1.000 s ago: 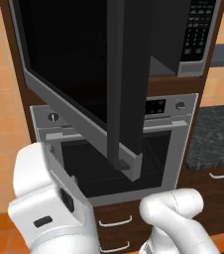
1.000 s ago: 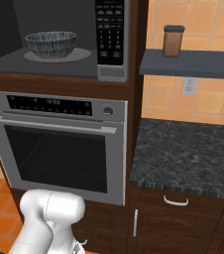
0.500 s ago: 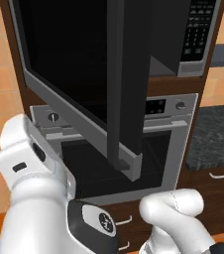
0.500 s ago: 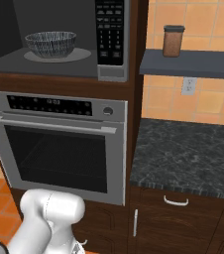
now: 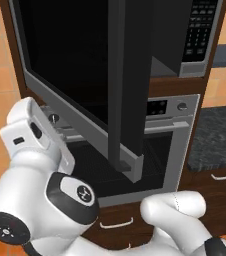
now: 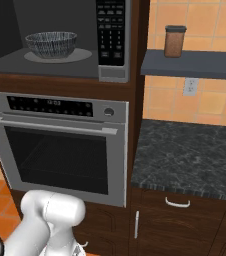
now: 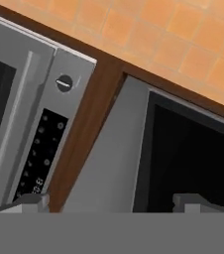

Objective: Open the microwave, place the bowl with waffle inside the microwave, then close the microwave door and turn it on.

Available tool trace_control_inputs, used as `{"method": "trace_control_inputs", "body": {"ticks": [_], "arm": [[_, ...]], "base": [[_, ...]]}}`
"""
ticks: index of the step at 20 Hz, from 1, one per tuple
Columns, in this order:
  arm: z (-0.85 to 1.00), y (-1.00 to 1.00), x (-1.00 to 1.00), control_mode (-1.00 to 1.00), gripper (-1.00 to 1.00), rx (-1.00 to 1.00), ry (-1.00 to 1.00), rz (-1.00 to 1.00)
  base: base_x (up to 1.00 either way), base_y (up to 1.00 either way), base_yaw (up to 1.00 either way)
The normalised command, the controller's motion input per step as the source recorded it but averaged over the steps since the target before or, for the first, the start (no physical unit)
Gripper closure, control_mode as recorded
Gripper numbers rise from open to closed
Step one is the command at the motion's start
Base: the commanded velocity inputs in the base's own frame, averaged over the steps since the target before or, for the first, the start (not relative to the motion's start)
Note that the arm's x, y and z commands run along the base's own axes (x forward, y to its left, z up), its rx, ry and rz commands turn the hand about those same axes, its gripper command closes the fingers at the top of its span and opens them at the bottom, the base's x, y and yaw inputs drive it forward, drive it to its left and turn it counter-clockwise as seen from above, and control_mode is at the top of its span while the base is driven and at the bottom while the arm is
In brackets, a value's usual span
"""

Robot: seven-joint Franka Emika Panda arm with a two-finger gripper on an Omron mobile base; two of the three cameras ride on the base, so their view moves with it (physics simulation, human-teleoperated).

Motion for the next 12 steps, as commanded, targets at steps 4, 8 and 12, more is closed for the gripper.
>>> {"method": "trace_control_inputs", "body": {"ticks": [4,8,12], "arm": [[0.00,-0.24,0.43,-1.00,-1.00,0.00,-0.16,-0.27],[0.23,-0.20,0.16,-1.00,-1.00,0.02,-0.15,-0.30],[0.31,-0.33,-0.04,-1.00,-1.00,0.09,-0.16,-0.25]], "base": [[0.00,0.00,0.00],[0.00,0.00,0.00],[0.00,0.00,0.00]]}}
